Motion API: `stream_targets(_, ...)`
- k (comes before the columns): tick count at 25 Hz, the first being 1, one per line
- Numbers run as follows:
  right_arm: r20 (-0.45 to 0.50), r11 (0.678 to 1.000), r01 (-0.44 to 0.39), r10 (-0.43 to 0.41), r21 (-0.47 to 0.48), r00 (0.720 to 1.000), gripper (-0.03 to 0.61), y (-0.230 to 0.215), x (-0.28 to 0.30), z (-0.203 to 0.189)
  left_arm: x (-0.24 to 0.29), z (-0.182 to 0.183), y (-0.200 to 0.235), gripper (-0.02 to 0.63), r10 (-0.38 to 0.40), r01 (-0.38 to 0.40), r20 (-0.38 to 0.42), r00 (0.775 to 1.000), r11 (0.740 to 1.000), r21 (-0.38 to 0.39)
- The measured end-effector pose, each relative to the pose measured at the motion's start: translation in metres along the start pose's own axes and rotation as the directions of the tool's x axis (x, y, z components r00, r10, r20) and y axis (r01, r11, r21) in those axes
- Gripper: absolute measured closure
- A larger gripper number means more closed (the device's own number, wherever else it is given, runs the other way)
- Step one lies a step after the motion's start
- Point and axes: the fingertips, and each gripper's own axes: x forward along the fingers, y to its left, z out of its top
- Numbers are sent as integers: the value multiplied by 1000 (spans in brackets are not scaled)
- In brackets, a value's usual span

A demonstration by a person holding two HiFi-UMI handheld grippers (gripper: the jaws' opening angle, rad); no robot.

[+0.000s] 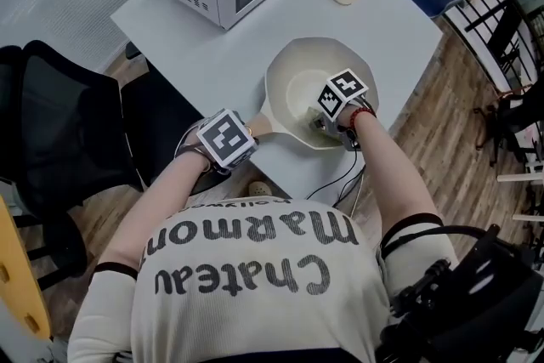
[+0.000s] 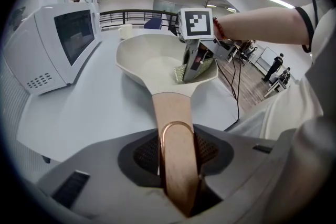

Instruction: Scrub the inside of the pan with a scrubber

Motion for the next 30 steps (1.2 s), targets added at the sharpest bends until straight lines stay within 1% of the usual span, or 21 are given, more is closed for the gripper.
stream_targets(3,-16,1000,14,-14,-15,1000,525,-2,0,-4,0,1,-4,460,-17,17,0,1000,1000,2)
stream_targets(6,-41,999,32,-34,-36,999,525,-7,-3,-8,4,-1,-21,460,-94,94,7,996,995,-32)
stream_targets(7,-52,998,44,-47,-47,998,525,-11,-4,-9,4,-3,-22,460,-102,102,2,995,994,-40)
stream_targets(13,-84,983,130,-142,-131,986,523,-34,-15,-13,3,-2,-23,459,-104,103,-7,995,994,-41)
stream_targets(15,-85,972,178,-193,-155,977,524,-43,-19,-12,2,-2,-21,460,-95,95,-8,995,995,-35)
stream_targets(16,-80,960,220,-236,-174,968,524,-49,-22,-10,2,-2,-19,460,-84,84,-9,996,996,-30)
stream_targets(17,-67,941,275,-293,-198,954,523,-56,-27,-8,1,-2,-17,460,-78,78,-9,997,997,-26)
stream_targets(18,-48,913,341,-360,-224,932,523,-63,-31,-4,1,-2,-19,460,-86,86,-7,996,996,-29)
stream_targets(19,-25,879,408,-427,-247,904,523,-71,-36,-1,2,-3,-22,460,-100,99,-4,995,994,-35)
stream_targets(20,-3,846,465,-482,-261,876,523,-79,-40,2,2,-3,-23,459,-110,110,-2,994,993,-39)
stream_targets(21,14,822,503,-519,-266,855,523,-85,-41,5,3,-3,-24,459,-117,117,-1,993,992,-42)
stream_targets(22,26,810,524,-537,-264,843,523,-90,-40,8,3,-2,-24,459,-122,122,-1,993,992,-43)
stream_targets(25,57,798,550,-555,-245,830,523,-98,-39,16,2,-2,-23,459,-126,125,-3,992,991,-43)
stream_targets(27,80,784,569,-569,-249,819,523,-99,-41,20,2,-2,-24,459,-119,118,-4,993,992,-40)
stream_targets(28,94,774,581,-578,-252,810,523,-100,-42,23,1,-2,-22,459,-106,106,-5,994,994,-33)
stream_targets(30,124,750,611,-602,-251,789,523,-103,-46,28,-1,-1,-13,459,-53,53,-7,999,999,-4)
